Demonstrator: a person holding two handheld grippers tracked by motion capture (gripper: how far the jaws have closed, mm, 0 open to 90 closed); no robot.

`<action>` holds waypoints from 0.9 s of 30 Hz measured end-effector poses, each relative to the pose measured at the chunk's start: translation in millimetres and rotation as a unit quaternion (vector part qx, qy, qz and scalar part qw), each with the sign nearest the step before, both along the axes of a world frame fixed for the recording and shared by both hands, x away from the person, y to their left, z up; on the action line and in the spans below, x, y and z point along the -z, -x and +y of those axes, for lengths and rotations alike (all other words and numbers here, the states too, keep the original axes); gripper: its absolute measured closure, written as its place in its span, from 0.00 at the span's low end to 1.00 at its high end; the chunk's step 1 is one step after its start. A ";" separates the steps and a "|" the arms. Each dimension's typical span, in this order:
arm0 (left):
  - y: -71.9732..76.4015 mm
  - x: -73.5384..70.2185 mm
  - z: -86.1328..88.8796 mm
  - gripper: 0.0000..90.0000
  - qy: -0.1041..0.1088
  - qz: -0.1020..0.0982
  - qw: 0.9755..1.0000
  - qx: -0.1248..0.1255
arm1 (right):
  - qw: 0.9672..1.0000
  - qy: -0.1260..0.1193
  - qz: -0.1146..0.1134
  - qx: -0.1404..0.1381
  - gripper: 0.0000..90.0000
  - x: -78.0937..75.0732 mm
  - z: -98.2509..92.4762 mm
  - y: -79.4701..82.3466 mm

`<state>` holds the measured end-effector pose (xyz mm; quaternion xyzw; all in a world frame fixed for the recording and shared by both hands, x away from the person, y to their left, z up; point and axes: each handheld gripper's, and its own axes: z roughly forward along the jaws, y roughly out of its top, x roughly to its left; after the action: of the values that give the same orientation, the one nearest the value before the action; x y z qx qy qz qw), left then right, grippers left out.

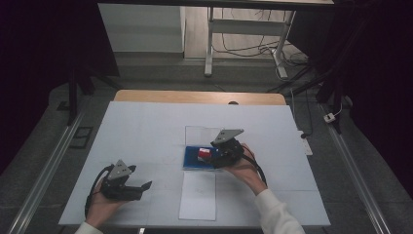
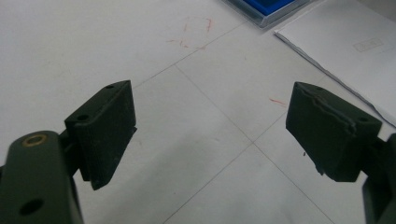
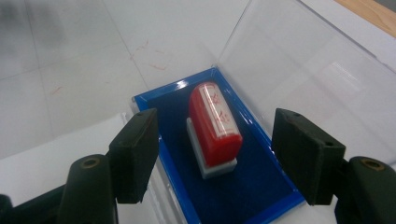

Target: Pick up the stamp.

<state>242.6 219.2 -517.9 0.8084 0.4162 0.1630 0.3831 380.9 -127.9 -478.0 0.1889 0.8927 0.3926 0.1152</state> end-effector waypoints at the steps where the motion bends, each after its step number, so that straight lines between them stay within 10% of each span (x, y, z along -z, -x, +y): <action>1: 0.0 0.1 0.0 0.18 0.000 0.000 1.000 0.000 | 1.000 0.000 0.000 -0.002 0.37 0.4 1.4 -1.0; 27: -1.0 2.1 2.9 0.18 0.002 0.006 1.000 -0.001 | 0.999 0.025 -0.011 -0.025 0.67 13.2 17.3 -9.7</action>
<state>243.6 222.2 -519.9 0.8081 0.4193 0.1577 0.3825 390.5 -110.6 -491.1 0.1590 0.9053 0.3753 0.1195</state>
